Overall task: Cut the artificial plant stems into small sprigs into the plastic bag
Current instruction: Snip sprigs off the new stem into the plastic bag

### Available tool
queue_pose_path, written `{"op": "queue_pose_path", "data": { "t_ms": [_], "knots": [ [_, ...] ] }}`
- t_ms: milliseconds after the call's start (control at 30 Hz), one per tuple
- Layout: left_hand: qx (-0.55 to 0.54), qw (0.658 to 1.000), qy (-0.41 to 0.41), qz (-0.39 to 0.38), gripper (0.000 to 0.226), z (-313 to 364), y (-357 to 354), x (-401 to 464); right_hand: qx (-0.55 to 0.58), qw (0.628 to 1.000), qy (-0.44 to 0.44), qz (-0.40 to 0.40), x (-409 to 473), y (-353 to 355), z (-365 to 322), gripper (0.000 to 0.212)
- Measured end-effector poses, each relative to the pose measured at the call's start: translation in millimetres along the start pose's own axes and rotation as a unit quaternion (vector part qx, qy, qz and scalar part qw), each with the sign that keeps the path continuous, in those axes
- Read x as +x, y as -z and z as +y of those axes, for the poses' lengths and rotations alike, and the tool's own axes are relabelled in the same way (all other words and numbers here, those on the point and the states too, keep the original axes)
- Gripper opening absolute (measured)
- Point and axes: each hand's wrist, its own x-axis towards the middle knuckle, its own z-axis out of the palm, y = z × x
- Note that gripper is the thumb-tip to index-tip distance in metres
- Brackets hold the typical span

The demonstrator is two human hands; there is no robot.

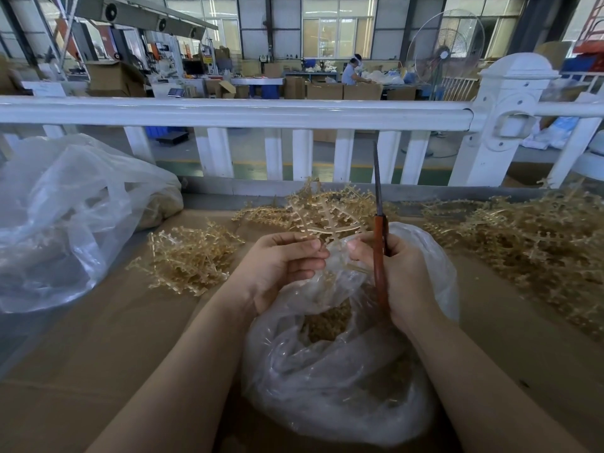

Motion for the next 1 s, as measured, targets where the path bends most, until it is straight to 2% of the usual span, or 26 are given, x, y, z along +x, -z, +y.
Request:
{"op": "queue_pose_path", "data": {
  "t_ms": [67, 167, 200, 267, 400, 533, 667, 833, 1000],
  "knots": [
    [-0.033, 0.999, -0.006, 0.027, 0.014, 1, 2, 1, -0.049, 0.998, 0.009, 0.028, 1, 0, 3, 0.023],
    [-0.063, 0.995, -0.007, 0.071, 0.017, 2, 4, 3, -0.118, 0.99, 0.04, 0.063, -2, -1, 1, 0.061],
    [-0.068, 0.994, -0.005, 0.083, 0.02, 2, 5, 3, -0.132, 0.987, 0.062, 0.068, -3, -1, 1, 0.067],
    [-0.084, 0.991, 0.002, 0.102, 0.021, 1, 6, 4, -0.144, 0.982, 0.108, 0.058, -5, -1, 0, 0.064],
    [-0.111, 0.986, 0.009, 0.125, 0.013, 0, 5, 6, -0.2, 0.968, 0.15, -0.001, -8, -3, 4, 0.034],
    [-0.114, 0.985, -0.015, 0.131, 0.014, 1, 5, 6, -0.352, 0.923, 0.15, -0.041, -9, -7, 8, 0.063],
    [-0.114, 0.986, -0.033, 0.118, 0.01, 3, 4, 5, -0.441, 0.879, 0.176, -0.04, -9, -7, 8, 0.07],
    [-0.113, 0.987, -0.065, 0.093, 0.01, 5, 1, 2, -0.448, 0.877, 0.166, -0.055, -8, -5, 9, 0.082],
    [-0.118, 0.987, -0.084, 0.069, 0.024, 7, 0, 0, -0.425, 0.892, 0.134, -0.07, -7, -2, 10, 0.07]
  ]
}}
